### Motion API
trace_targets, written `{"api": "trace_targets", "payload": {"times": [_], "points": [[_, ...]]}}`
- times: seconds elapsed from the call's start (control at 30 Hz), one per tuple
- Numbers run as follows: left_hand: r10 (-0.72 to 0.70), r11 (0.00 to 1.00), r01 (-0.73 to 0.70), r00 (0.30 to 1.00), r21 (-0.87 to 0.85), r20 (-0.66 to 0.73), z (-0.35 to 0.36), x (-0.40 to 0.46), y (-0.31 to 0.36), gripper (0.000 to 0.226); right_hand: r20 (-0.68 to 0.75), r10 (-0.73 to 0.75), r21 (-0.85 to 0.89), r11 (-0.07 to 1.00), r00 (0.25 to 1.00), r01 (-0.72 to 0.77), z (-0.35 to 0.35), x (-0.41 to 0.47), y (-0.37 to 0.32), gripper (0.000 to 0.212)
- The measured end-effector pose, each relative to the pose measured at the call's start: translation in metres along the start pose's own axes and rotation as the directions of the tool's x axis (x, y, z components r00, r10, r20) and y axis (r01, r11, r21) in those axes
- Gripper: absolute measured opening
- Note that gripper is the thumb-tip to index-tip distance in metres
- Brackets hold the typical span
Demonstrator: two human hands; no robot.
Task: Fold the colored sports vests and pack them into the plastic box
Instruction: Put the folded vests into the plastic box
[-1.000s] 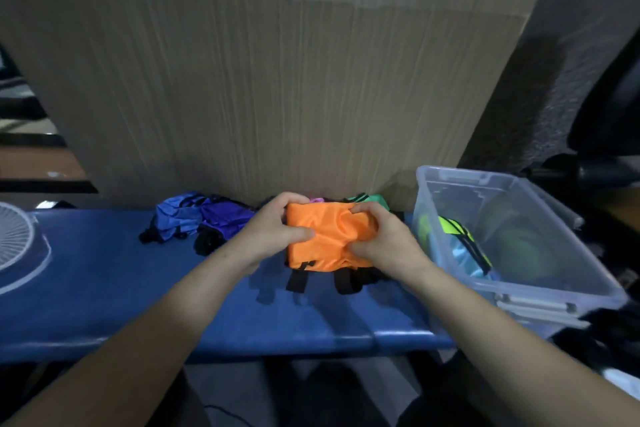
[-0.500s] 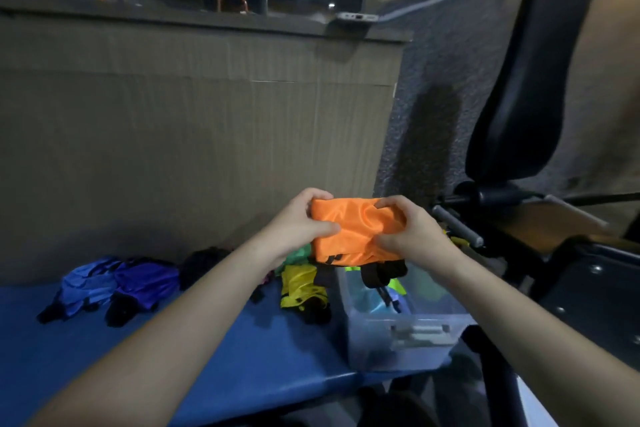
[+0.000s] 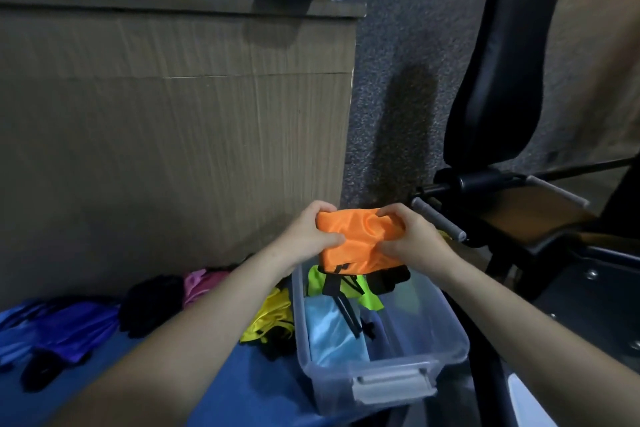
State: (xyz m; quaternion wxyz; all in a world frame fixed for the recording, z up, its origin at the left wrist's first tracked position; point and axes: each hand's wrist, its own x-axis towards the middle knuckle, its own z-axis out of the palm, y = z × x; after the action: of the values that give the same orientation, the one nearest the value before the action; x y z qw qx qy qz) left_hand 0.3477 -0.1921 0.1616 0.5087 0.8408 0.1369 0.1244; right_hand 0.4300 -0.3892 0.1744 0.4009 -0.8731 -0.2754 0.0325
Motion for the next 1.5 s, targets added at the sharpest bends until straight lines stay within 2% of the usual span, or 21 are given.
{"api": "trace_targets", "payload": {"times": [0.07,0.17,0.27,0.33,0.43,0.57,0.83,1.0,1.2,1.5], "points": [[-0.001,0.997,0.002,1.000,0.080,-0.020,0.001,0.009,-0.006,0.049,0.029,0.013,-0.031,0.999,0.999,-0.012,0.006,0.011,0.005,0.053],[0.027,0.909,0.000,0.998,0.417,-0.059,0.000,0.016,-0.014,0.052,0.074,0.053,-0.174,0.984,0.996,-0.039,0.016,0.023,0.014,0.055],[0.049,0.812,0.026,0.992,0.583,-0.113,-0.003,0.015,-0.020,0.054,-0.025,0.039,-0.414,0.909,0.999,-0.046,0.023,0.021,0.017,0.052],[0.049,0.824,0.019,0.993,0.566,-0.105,-0.005,0.013,-0.021,0.053,-0.035,0.019,-0.442,0.896,0.999,-0.032,0.027,0.018,0.014,0.054],[0.044,0.857,-0.001,0.996,0.516,-0.072,-0.007,0.006,-0.021,0.052,0.022,0.027,-0.366,0.930,0.999,-0.017,0.028,0.014,0.008,0.058],[0.078,0.877,-0.040,0.995,0.479,-0.060,-0.010,-0.011,-0.017,0.049,0.018,-0.037,-0.347,0.937,0.999,0.041,0.026,0.000,-0.007,0.057],[0.154,0.909,-0.085,0.978,0.408,-0.138,-0.036,-0.062,-0.021,0.040,0.021,-0.159,-0.299,0.941,0.987,0.158,0.038,-0.034,-0.049,0.050],[0.112,0.939,-0.035,0.972,0.342,-0.207,-0.080,-0.099,-0.044,0.029,0.059,-0.238,-0.259,0.934,0.969,0.245,0.060,-0.050,-0.087,0.050],[0.049,0.942,0.054,0.954,0.331,-0.294,-0.146,-0.153,-0.094,0.027,0.137,-0.310,-0.206,0.920,0.941,0.334,0.122,-0.066,-0.136,0.052],[-0.088,0.940,0.220,0.894,0.260,-0.439,-0.246,-0.231,-0.203,0.026,0.352,-0.375,-0.122,0.890,0.858,0.440,0.272,-0.089,-0.195,0.049]]}}
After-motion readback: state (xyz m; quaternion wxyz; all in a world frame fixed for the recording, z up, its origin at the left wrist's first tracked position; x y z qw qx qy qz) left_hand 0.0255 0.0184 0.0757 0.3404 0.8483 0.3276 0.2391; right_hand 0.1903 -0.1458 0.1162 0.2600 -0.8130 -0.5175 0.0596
